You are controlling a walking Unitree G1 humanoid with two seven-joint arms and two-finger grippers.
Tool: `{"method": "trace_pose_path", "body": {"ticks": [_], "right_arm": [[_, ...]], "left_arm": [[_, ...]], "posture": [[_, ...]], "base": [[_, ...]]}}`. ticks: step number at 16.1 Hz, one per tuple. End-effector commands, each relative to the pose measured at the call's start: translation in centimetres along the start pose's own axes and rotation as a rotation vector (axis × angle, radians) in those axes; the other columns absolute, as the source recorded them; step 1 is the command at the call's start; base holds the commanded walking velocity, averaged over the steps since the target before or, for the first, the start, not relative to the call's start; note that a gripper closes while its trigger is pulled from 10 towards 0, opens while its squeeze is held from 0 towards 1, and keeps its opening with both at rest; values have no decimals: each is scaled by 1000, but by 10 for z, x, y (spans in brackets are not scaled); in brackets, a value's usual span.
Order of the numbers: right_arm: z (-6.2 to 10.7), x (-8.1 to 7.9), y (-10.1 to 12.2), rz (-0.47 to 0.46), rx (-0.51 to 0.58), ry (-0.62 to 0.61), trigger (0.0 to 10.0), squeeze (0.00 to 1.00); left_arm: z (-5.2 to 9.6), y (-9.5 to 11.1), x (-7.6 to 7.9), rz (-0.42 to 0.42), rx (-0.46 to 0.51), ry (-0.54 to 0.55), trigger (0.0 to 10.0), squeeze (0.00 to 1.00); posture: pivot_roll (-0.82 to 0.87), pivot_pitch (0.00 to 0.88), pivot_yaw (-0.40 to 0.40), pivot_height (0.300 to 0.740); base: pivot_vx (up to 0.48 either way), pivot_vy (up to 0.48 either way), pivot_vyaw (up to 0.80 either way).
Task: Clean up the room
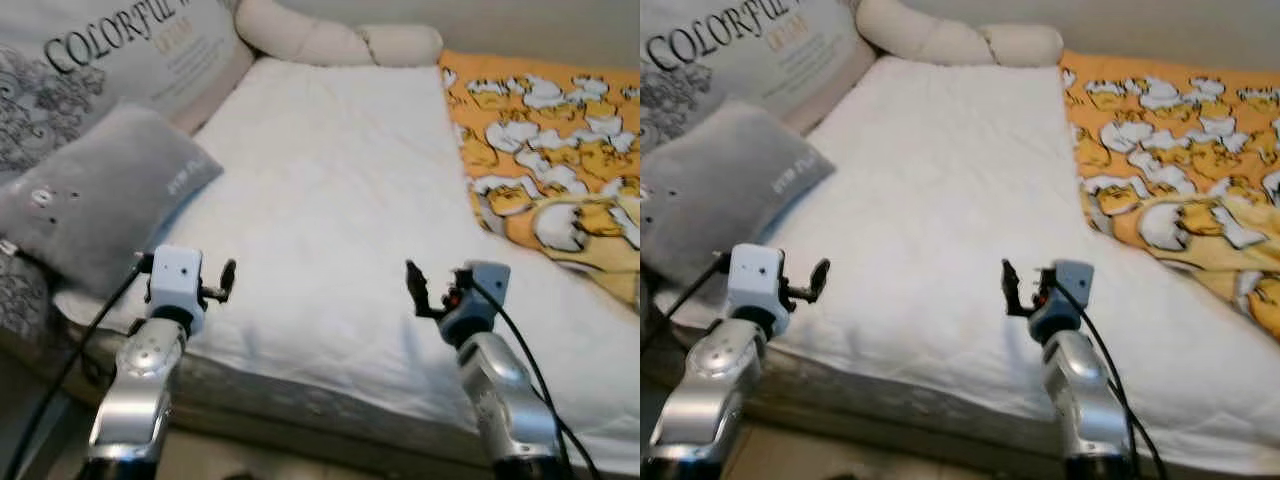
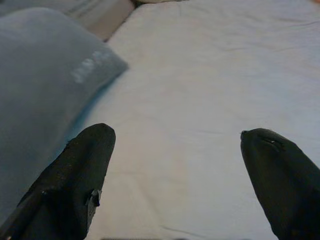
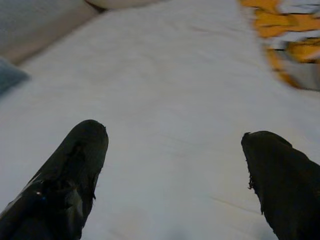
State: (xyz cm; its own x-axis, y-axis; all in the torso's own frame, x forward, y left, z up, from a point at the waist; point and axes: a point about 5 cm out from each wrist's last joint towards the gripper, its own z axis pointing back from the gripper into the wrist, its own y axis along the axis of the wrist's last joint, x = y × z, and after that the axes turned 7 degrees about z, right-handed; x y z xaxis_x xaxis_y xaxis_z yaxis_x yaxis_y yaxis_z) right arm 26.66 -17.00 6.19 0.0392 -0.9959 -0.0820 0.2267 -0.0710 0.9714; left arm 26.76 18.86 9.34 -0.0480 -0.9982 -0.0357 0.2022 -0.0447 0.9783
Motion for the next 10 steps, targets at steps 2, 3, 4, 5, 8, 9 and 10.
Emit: {"method": "trace_pose_path", "body": {"ticks": [2, 3, 4, 5, 8, 9, 10], "right_arm": [[-2, 3, 4, 9, 21, -11, 10000, 1000], [-2, 3, 4, 10, 22, -11, 10000, 1000], [-2, 3, 5, 10, 23, -12, 10000, 1000], [-3, 2, 5, 13, 24, -10, 10000, 1000], [-4, 2, 4, 13, 26, -10, 10000, 1000], [-5, 2, 4, 10, 26, -12, 10000, 1000], [-5, 1, 4, 10, 26, -12, 10000, 1000]], "left_arm": [[-2, 4, -1, -21, 14, -3, 10000, 733], [-3, 4, -1, -22, 14, -5, 10000, 737], [-3, 4, 0, -22, 14, -6, 10000, 737], [-3, 4, 1, -28, 14, -13, 10000, 733], [-4, 4, 0, -37, 17, -13, 10000, 733], [-5, 5, -1, -44, 20, -15, 10000, 733], [-5, 5, -1, -46, 20, -15, 10000, 733]], "posture": [[-55, 0, 17, 740], [-54, 0, 17, 740], [-54, 0, 17, 740], [-52, 0, 18, 740], [-50, 0, 19, 740], [-49, 0, 19, 740], [-49, 0, 19, 740]], "base": [[0, -334, 0], [0, -337, 0], [0, -337, 0], [0, -334, 0], [0, -334, 0], [0, -334, 0], [0, -334, 0]]}}
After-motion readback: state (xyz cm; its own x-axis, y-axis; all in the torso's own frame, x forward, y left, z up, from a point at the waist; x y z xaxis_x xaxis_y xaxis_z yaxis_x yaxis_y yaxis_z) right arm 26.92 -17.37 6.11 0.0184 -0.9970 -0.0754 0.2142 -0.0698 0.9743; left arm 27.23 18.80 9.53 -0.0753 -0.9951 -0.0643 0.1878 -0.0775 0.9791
